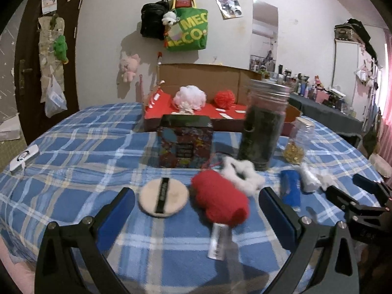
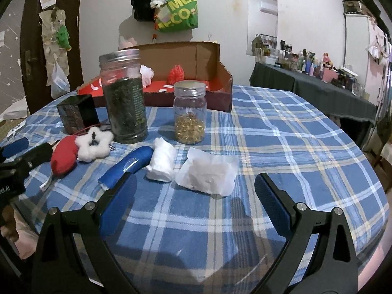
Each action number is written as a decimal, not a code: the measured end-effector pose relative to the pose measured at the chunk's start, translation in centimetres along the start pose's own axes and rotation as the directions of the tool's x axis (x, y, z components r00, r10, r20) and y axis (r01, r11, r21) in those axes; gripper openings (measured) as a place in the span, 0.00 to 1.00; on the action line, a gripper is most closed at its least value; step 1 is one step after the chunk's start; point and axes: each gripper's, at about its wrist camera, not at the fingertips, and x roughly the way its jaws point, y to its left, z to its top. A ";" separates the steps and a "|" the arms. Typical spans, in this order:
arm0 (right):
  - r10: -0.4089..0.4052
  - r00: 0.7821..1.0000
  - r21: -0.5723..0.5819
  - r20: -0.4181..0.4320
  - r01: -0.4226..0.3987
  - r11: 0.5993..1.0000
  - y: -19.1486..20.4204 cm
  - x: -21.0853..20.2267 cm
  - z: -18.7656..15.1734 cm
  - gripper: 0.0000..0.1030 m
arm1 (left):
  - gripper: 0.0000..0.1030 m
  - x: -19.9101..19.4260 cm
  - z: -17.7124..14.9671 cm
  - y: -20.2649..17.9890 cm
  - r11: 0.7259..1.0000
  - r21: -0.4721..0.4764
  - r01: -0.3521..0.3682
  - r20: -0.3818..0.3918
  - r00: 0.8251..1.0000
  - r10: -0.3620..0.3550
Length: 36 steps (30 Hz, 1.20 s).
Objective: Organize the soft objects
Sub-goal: 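Grasp the white tissue sheet with the right tool while the left tool grasps the beige makeup puff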
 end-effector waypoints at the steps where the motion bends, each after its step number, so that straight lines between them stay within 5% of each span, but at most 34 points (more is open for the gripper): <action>1: -0.001 1.000 0.003 -0.006 0.001 1.000 -0.1 0.2 0.2 0.95 | 1.00 0.1 0.1 0.2 1.000 0.001 -0.010 0.000 1.000 0.010; 11: -0.031 0.997 0.042 -0.077 0.034 0.999 -2.5 3.3 1.6 0.95 | 1.00 2.7 1.5 4.3 0.995 0.004 -0.102 -0.083 0.991 0.102; 15: -0.016 0.993 0.045 -0.116 0.021 0.999 -2.7 3.9 1.9 0.93 | 1.00 4.2 1.4 5.3 0.996 0.014 -0.087 -0.146 0.985 0.088; 21: 0.003 0.987 0.001 -0.163 -0.003 1.000 -2.2 4.9 1.5 0.59 | 0.71 5.4 0.9 5.4 1.000 0.026 -0.018 -0.208 0.978 0.023; 23: 0.014 0.988 -0.005 -0.154 -0.015 1.000 -2.1 4.8 1.4 0.40 | 0.42 5.3 0.7 5.0 0.999 0.054 -0.006 -0.202 0.979 0.017; 24: 0.026 0.988 -0.010 -0.149 -0.028 1.000 -2.0 4.7 1.3 0.33 | 0.39 5.3 0.7 4.7 0.998 0.066 0.008 -0.197 0.980 0.005; 26: 0.040 0.989 -0.020 -0.143 -0.044 0.999 -1.9 4.5 1.3 0.22 | 0.12 5.2 0.7 4.5 0.996 0.076 0.040 -0.187 0.982 -0.025; 36: 0.094 0.993 -0.012 -0.075 -0.095 0.995 -1.6 2.8 2.0 0.14 | 0.10 4.1 1.5 3.4 0.991 0.071 0.113 -0.159 0.982 -0.101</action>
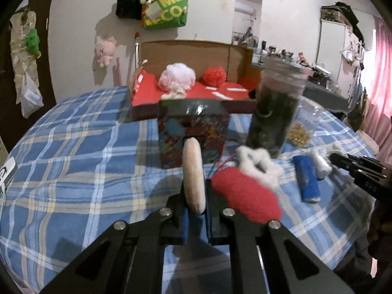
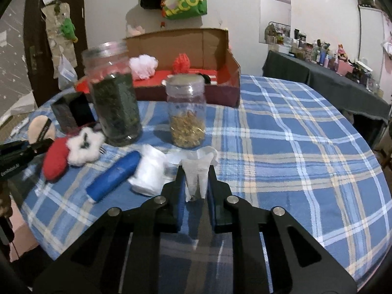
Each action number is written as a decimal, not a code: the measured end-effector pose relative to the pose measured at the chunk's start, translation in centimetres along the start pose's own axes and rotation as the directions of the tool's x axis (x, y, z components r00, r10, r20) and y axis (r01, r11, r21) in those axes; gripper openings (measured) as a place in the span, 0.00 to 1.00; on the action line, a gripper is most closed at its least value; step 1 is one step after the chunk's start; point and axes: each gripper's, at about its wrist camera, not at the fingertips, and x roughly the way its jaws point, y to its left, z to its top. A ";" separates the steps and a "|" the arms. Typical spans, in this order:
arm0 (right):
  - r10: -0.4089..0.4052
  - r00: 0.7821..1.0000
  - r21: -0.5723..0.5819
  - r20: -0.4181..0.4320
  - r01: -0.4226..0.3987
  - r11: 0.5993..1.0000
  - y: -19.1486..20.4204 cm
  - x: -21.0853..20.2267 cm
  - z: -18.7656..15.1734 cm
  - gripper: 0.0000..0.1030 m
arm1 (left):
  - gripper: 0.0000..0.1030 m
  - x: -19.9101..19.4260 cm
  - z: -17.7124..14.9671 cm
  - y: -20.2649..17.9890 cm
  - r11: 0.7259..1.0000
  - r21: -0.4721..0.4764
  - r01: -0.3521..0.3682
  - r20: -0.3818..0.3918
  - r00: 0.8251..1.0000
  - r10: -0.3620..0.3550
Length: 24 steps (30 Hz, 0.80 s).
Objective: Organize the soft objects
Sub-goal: 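Grasp the white tissue sheet with the right tool while the left tool grasps the beige makeup puff, then carry the tissue and the makeup puff up and over the cardboard box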
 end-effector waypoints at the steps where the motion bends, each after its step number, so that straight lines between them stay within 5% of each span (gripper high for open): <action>1: 0.009 1.000 -0.003 0.004 -0.009 1.000 0.2 -0.1 0.1 0.14 | 0.10 -0.3 0.1 -0.2 1.000 0.005 0.007 0.007 1.000 -0.007; 12: 0.046 0.998 -0.045 0.031 -0.045 0.998 1.9 -0.7 0.4 0.14 | 0.10 -1.1 1.0 -3.2 0.992 0.049 0.114 0.038 0.993 -0.115; 24: 0.043 0.998 -0.038 0.036 -0.042 0.998 1.7 -0.7 0.7 0.14 | 0.10 -0.8 1.2 -3.5 0.992 0.049 0.114 0.035 0.993 -0.116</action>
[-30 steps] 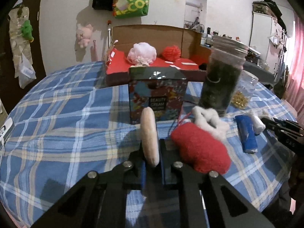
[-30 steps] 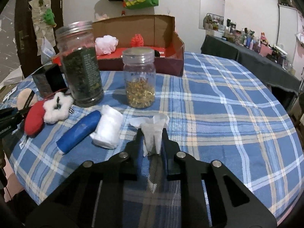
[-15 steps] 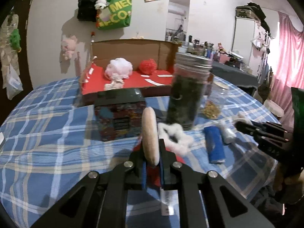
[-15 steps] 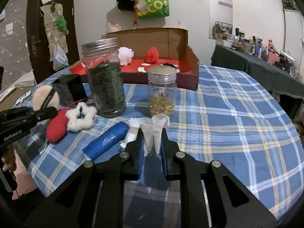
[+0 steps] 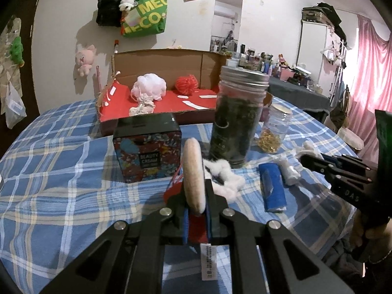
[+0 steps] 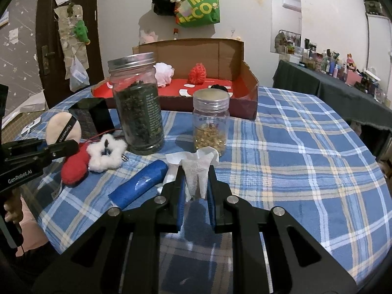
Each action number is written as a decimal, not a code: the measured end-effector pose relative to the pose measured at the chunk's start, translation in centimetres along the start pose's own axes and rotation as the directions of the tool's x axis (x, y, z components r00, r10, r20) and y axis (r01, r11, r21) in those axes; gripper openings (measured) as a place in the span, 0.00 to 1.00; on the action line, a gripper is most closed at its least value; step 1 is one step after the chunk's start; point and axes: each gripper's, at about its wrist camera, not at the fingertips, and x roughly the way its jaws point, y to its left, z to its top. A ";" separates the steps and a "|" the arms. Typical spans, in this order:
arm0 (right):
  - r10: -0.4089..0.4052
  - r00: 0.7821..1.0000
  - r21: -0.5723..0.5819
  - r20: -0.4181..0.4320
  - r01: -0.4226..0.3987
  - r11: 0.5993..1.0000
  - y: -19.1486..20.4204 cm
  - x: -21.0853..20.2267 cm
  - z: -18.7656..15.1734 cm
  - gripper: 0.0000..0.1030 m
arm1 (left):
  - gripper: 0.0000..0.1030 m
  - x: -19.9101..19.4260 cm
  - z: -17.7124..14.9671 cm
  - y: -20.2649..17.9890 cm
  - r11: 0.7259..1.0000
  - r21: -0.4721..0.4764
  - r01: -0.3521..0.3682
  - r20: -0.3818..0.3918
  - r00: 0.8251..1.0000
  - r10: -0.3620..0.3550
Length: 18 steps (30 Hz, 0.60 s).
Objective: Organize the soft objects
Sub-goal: 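Carry the tissue and the makeup puff up and over the cardboard box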
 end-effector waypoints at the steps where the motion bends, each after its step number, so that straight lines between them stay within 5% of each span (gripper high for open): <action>1: 0.000 1.000 0.003 0.001 0.000 1.000 -0.1 0.0 0.0 0.14 | 0.10 0.0 0.0 0.1 1.000 -0.003 -0.001 -0.001 1.000 0.001; 18: -0.037 0.999 0.019 -0.023 0.038 0.999 -1.6 0.3 0.3 0.14 | 0.10 -0.6 0.1 3.1 0.997 -0.074 -0.029 -0.033 0.999 0.027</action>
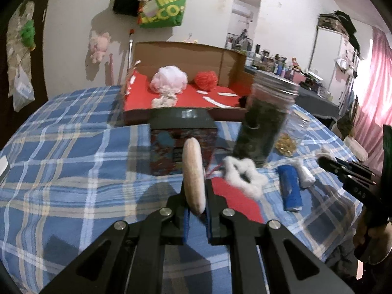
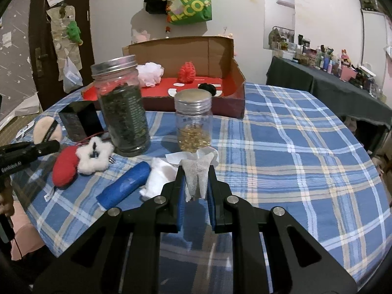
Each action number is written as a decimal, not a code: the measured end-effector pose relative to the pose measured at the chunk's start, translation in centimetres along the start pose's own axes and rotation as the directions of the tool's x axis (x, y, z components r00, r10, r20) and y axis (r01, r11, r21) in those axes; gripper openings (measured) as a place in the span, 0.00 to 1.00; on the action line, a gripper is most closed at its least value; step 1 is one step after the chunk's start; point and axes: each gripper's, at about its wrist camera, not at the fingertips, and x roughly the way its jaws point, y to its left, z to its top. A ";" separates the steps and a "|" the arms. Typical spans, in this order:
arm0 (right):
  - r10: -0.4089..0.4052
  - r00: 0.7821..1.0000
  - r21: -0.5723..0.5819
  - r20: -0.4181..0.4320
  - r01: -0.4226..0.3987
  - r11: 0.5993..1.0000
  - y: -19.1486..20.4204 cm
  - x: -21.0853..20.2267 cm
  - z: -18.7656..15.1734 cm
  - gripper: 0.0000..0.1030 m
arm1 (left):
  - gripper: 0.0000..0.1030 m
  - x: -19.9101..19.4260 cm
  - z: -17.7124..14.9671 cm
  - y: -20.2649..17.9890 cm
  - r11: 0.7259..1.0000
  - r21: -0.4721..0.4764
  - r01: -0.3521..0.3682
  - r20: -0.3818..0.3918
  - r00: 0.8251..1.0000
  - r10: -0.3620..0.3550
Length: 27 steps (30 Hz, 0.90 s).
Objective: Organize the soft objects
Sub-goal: 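Carry the tissue and the makeup puff up and over the cardboard box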
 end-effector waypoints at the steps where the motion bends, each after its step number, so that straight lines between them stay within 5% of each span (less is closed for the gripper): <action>1: -0.006 1.000 0.000 -0.005 0.006 1.000 -0.2 0.1 0.0 0.14 | 0.10 0.0 0.0 0.4 1.000 -0.012 -0.001 -0.005 1.000 0.001; 10: 0.006 0.999 0.044 -0.049 -0.004 0.999 -2.4 1.3 1.2 0.14 | 0.10 0.7 0.4 4.4 0.994 -0.107 -0.017 -0.055 0.998 0.011; 27: 0.177 0.979 0.214 -0.095 -0.154 0.965 -8.4 5.0 5.3 0.14 | 0.10 3.3 3.7 8.0 1.000 -0.006 -0.001 -0.103 0.995 0.000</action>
